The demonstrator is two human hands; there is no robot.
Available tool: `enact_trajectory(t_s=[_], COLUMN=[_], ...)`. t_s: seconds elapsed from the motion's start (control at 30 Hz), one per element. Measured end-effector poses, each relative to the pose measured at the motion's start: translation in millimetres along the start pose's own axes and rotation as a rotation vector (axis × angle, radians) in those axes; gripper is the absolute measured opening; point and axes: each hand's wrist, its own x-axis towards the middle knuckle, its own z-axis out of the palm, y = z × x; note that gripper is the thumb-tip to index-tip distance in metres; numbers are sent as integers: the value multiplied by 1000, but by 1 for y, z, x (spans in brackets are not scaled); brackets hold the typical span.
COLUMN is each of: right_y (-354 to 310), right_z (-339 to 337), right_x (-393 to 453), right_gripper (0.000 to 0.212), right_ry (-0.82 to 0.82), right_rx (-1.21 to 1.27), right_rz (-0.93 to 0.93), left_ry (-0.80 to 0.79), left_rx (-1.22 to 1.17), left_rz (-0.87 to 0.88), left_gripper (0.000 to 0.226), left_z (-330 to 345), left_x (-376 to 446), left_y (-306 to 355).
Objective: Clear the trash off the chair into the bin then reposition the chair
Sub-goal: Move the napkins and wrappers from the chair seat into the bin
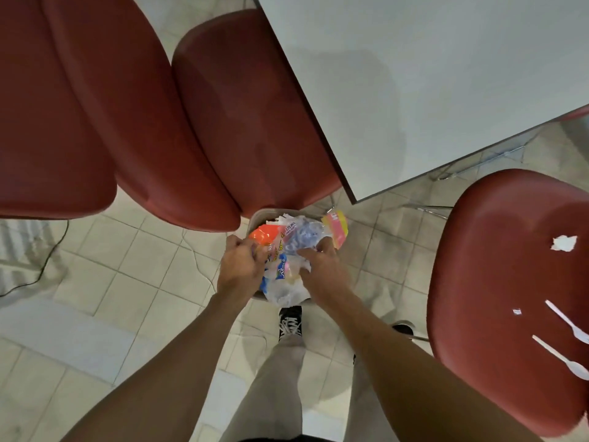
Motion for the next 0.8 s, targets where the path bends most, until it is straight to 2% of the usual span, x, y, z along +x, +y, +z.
enact_trajectory(t_s=[0.13, 0.23, 0.37, 0.63, 0.8], right_y=[-6, -8, -7, -1, 1], right_z=[12, 18, 33, 50, 49], right_x=[10, 16, 24, 37, 44], right_gripper=[42, 43, 45, 42, 41], right_ry=[-28, -42, -58, -70, -106], right_rx=[-94, -148, -182, -212, -234], right_rz=[29, 23, 38, 85, 92], left_ry=[84, 12, -69, -62, -79], left_rx=[109, 172, 85, 84, 135], left_rz=[104, 120, 110, 175, 174], left_gripper=[53, 51, 56, 44, 50], left_z=[9, 16, 29, 50, 58], left_x=[-6, -8, -5, 8, 16], left_y=[-9, -14, -28, -33, -34])
